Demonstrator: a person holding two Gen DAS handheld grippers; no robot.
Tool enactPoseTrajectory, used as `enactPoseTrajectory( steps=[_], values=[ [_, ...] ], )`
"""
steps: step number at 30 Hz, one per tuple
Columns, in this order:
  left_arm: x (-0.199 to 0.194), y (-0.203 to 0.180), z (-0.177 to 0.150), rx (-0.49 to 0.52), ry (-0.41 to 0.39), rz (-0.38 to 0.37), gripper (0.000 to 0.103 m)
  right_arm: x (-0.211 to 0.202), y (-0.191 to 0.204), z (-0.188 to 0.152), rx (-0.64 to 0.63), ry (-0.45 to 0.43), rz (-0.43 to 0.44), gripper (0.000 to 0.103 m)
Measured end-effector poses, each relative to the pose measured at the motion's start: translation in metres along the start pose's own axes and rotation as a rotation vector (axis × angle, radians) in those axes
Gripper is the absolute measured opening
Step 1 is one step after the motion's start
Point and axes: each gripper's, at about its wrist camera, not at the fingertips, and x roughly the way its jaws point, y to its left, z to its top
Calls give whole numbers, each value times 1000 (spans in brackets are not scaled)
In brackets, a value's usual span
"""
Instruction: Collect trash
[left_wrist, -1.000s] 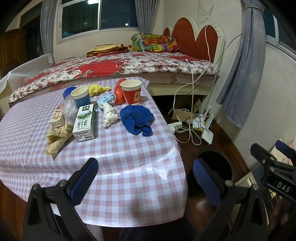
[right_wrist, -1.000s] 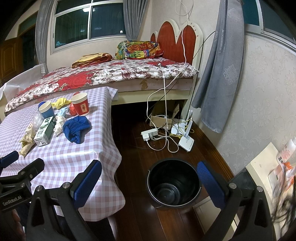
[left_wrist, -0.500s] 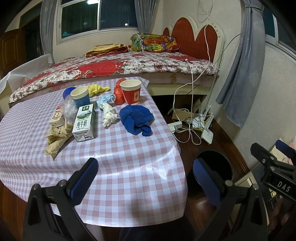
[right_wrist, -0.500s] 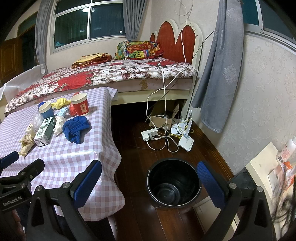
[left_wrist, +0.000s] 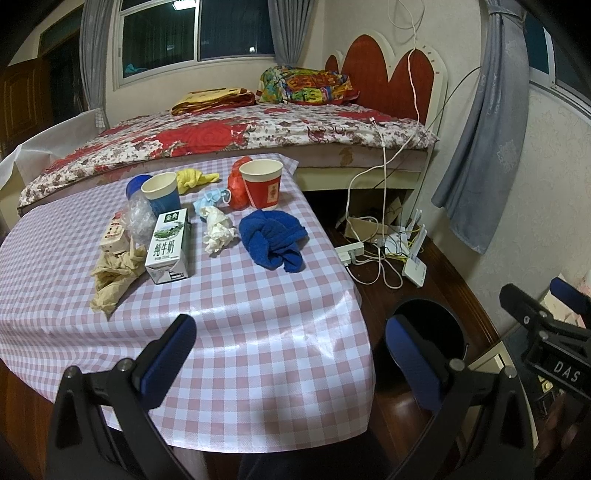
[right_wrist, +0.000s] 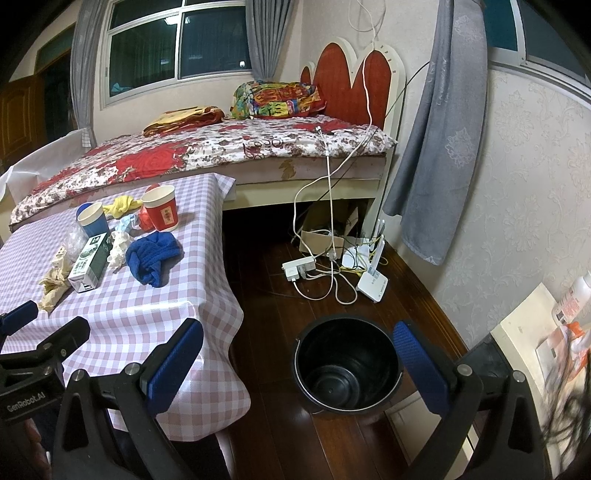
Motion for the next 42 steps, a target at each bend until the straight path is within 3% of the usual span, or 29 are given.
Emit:
enactPoseTrajectory(
  steps=[33, 42],
  values=[
    [1, 0, -1, 1, 3, 6, 103, 0, 6, 2, 0, 2, 6, 103],
    [8, 28, -1, -24, 16, 57, 103, 14, 31, 4, -20, -8, 67, 103]
  ],
)
